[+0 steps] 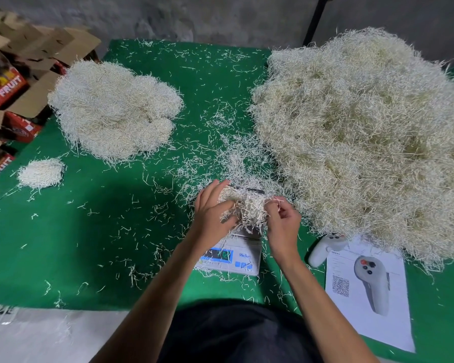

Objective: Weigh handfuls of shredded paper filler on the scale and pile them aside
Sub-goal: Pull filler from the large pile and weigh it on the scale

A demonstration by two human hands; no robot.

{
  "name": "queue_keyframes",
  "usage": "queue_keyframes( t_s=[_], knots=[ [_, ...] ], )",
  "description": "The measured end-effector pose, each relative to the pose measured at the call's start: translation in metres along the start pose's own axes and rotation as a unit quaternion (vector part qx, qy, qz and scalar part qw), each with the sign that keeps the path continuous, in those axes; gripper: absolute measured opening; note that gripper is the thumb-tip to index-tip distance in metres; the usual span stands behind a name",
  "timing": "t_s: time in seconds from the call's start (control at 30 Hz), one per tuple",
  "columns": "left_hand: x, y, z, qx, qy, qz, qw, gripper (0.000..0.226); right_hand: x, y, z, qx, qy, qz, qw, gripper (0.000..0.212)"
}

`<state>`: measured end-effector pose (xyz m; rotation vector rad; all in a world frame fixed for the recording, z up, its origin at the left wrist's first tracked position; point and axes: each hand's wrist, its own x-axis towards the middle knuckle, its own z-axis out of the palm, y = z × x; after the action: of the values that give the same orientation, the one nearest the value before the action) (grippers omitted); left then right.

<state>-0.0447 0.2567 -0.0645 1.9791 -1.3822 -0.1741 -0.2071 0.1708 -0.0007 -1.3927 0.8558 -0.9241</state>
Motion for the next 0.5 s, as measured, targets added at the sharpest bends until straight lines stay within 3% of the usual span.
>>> queue_keyframes(
  t_s=[0.17,0.5],
  knots=[
    [-0.003,0.007,-0.008,-0.036,0.041,-0.014,0.998,0.035,-0.001,-0.005,0.000,0.010,0.012,-0.028,0.999,0.017],
    [-0.003,0.018,-0.013,-0.046,0.077,-0.040,0.995,0.031,-0.003,-0.004,0.001,0.011,0.024,-0.037,0.999,0.014]
  ],
)
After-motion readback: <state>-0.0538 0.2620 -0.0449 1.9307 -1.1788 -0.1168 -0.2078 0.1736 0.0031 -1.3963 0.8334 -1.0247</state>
